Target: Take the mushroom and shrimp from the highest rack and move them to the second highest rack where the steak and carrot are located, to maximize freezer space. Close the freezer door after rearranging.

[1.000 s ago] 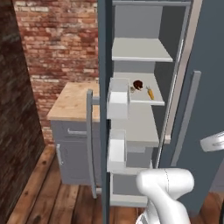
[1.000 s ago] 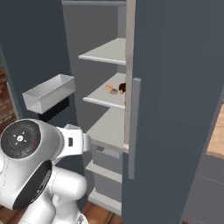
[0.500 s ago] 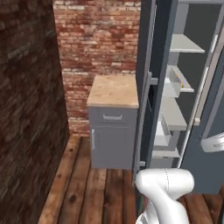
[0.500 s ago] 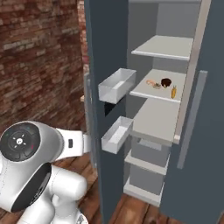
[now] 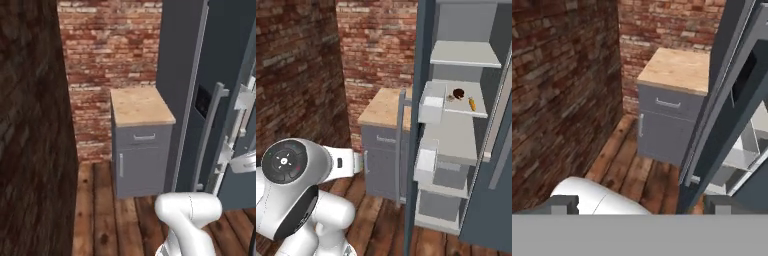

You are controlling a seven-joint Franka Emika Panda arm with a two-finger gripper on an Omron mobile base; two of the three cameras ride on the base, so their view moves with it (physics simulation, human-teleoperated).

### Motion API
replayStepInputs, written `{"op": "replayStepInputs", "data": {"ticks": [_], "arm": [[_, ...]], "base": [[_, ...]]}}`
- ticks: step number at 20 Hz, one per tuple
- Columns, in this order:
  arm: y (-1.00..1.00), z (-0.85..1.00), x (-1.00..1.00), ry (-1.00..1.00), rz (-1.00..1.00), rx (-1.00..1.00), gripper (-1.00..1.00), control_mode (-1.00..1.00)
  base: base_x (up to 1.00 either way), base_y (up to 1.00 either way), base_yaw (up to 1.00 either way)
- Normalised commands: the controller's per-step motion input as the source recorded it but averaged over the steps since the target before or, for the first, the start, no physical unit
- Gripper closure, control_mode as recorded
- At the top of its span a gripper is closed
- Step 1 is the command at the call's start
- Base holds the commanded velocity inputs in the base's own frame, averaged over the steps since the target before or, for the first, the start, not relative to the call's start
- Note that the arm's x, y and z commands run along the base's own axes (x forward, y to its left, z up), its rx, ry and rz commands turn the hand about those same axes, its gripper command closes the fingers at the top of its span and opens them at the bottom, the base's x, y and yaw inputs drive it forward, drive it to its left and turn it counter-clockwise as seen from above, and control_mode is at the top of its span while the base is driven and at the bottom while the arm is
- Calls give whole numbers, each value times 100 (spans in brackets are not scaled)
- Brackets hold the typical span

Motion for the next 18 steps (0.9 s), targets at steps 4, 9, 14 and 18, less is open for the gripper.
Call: {"op": "replayStepInputs", "data": {"ticks": [4,9,14,18], "arm": [[0,0,0,0,0,0,-100,100],[0,0,0,0,0,0,-100,100],[0,0,0,0,0,0,-100,100],[0,0,0,0,0,0,-100,100]], "base": [[70,72,-69],[64,74,-69],[56,75,-65],[55,70,-64]]}}
